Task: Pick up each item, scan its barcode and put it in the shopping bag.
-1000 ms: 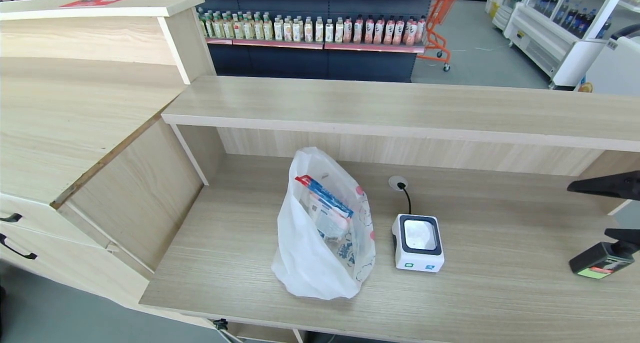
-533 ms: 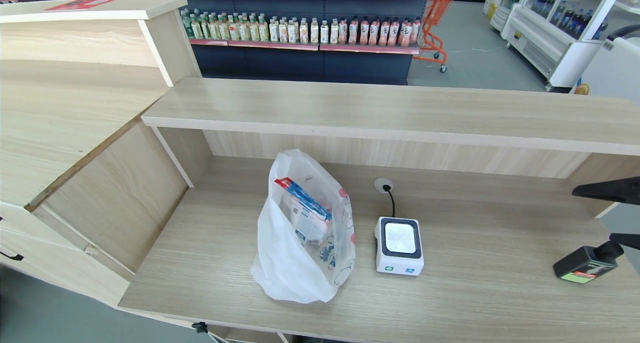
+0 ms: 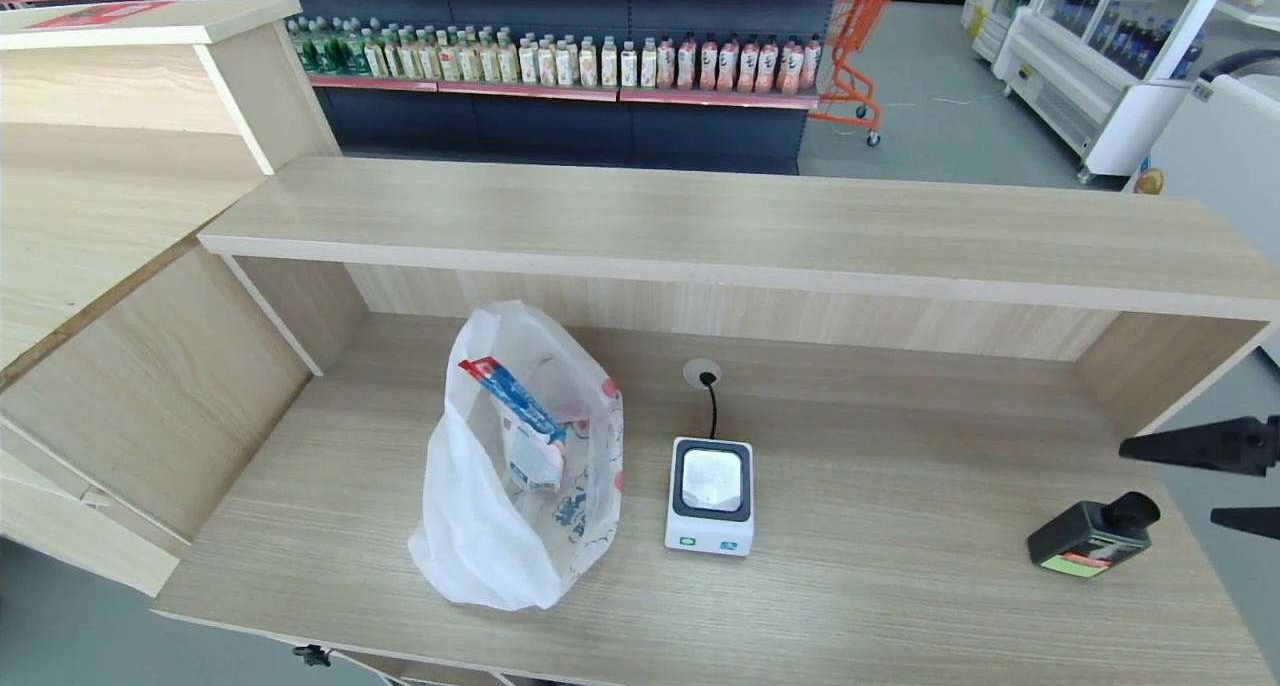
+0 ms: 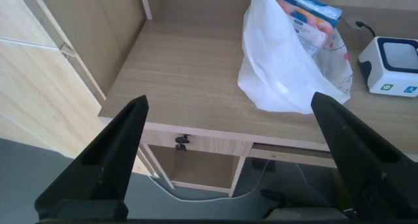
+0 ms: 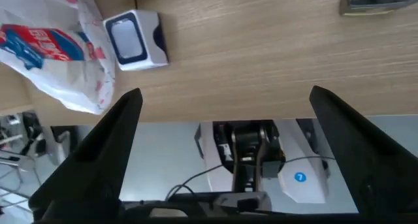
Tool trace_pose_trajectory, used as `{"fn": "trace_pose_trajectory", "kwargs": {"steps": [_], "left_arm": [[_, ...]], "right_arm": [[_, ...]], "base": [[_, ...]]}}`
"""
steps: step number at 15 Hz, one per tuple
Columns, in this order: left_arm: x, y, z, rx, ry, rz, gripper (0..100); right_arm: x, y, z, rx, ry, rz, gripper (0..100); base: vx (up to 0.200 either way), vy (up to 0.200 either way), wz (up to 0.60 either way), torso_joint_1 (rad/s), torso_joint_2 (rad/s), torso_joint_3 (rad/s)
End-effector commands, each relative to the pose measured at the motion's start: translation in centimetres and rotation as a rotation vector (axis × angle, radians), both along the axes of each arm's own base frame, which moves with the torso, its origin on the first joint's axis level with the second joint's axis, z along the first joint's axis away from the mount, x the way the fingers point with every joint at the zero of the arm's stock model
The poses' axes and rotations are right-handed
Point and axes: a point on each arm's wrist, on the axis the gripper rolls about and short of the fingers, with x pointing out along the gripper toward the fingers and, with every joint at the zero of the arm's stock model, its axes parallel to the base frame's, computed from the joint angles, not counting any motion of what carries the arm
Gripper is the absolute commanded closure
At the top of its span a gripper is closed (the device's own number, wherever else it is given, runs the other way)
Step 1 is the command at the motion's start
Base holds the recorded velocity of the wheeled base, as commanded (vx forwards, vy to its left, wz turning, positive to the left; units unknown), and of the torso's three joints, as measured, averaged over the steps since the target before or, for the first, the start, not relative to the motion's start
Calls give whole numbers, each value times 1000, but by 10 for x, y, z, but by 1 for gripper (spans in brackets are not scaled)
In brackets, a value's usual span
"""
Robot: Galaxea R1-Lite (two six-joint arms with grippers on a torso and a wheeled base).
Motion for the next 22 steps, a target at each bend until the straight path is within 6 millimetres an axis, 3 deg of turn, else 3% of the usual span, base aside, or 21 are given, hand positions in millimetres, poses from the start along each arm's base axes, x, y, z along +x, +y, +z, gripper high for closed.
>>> {"fn": "trace_pose_trajectory", "kwargs": {"steps": [1,5,8,11,15,19,22], "left_arm": [[0,0,0,-1,0,1,0],[0,0,0,-2,0,1,0],[0,0,0,-1,0,0,0],[0,0,0,-1,0,0,0],[0,0,0,-1,0,0,0],[0,0,0,-1,0,1,0],[0,0,0,-1,0,0,0]], "right_arm": [[2,-1,-10,-68,69,23,0],[-9,-8,-34,-362,279,75,0],[12,-21,-54,-571,394,175,0],[34,-24,-62,-678,364,269,0],[37,-17,-74,-648,351,406,0],[70,-22,-96,-677,249,501,0],[84,-24,-113,-718,196,668,0]], "base": [[0,-200,0,2,2,7],[0,-200,0,2,6,2],[0,-67,0,2,-1,-1],[0,0,0,0,0,0],[0,0,0,0,0,0],[0,0,0,0,0,0],[0,0,0,0,0,0]]}}
